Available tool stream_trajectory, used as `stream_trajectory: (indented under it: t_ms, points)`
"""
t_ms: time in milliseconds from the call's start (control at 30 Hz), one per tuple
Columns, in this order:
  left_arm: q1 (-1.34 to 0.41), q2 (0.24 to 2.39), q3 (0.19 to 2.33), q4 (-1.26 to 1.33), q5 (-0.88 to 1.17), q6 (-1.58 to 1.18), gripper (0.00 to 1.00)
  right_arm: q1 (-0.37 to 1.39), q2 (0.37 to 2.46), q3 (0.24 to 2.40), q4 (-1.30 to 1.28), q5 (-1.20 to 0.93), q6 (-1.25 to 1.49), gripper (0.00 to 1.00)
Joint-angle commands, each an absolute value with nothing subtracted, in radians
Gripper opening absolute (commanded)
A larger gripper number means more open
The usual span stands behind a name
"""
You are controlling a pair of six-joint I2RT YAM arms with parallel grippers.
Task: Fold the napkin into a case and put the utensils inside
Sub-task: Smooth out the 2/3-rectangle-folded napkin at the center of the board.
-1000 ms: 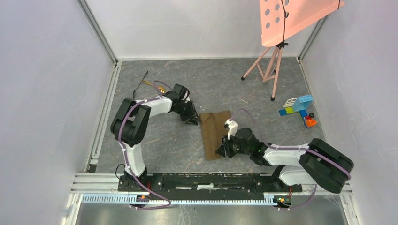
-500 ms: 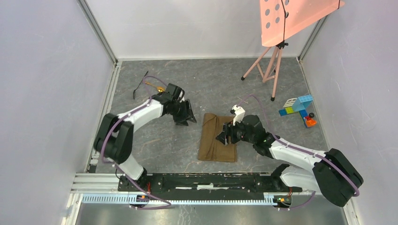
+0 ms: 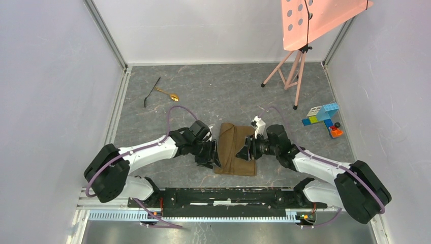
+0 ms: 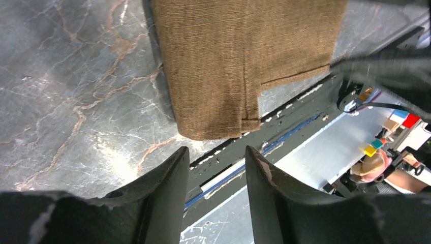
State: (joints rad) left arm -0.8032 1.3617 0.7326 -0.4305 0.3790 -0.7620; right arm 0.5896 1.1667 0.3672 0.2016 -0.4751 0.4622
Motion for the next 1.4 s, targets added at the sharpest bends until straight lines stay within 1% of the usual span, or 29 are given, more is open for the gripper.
stream_trajectory:
  t_ms: [0,67,167,300,400,500,700,833,900,933,1133,1267,1367]
  points:
    - [-0.808,1.330,0.707,-0.373,0.335,-0.845,0.50,0.661,1.169,0.288,0.427,-0.573,0.674,0.60]
    - [-0.807,1.307,0.696,-0.379,0.308,-0.859,0.50,0.708,1.169,0.256,0.484,-0.529,0.780,0.65]
    - [-0.806,1.270,0.692,-0.418,0.225,-0.861,0.53,0.783,1.170,0.217,0.578,-0.464,0.916,0.65]
    - [-0.799,1.255,0.681,-0.419,0.186,-0.853,0.55,0.852,1.161,0.221,0.568,-0.346,0.969,0.52]
    - [-0.796,1.262,0.656,-0.388,0.197,-0.856,0.55,0.873,1.196,0.232,0.577,-0.339,0.987,0.45]
    - [-0.792,1.270,0.636,-0.354,0.216,-0.856,0.55,0.895,1.261,0.255,0.609,-0.348,1.005,0.43]
    - [-0.783,1.254,0.618,-0.333,0.240,-0.847,0.58,0.903,1.343,0.258,0.678,-0.346,1.044,0.45]
    - [-0.776,1.243,0.608,-0.333,0.248,-0.841,0.59,0.903,1.387,0.265,0.701,-0.352,1.052,0.42]
    - [-0.774,1.245,0.601,-0.328,0.253,-0.838,0.59,0.904,1.396,0.273,0.703,-0.353,1.050,0.36]
    - [-0.773,1.246,0.598,-0.323,0.255,-0.838,0.59,0.905,1.395,0.277,0.698,-0.347,1.047,0.35]
    - [-0.767,1.255,0.586,-0.307,0.269,-0.838,0.58,0.905,1.376,0.304,0.630,-0.327,1.019,0.37]
    - [-0.766,1.260,0.582,-0.297,0.276,-0.835,0.56,0.908,1.306,0.326,0.543,-0.296,0.992,0.44]
    - [-0.767,1.279,0.578,-0.275,0.295,-0.838,0.55,0.909,1.302,0.325,0.525,-0.290,0.989,0.45]
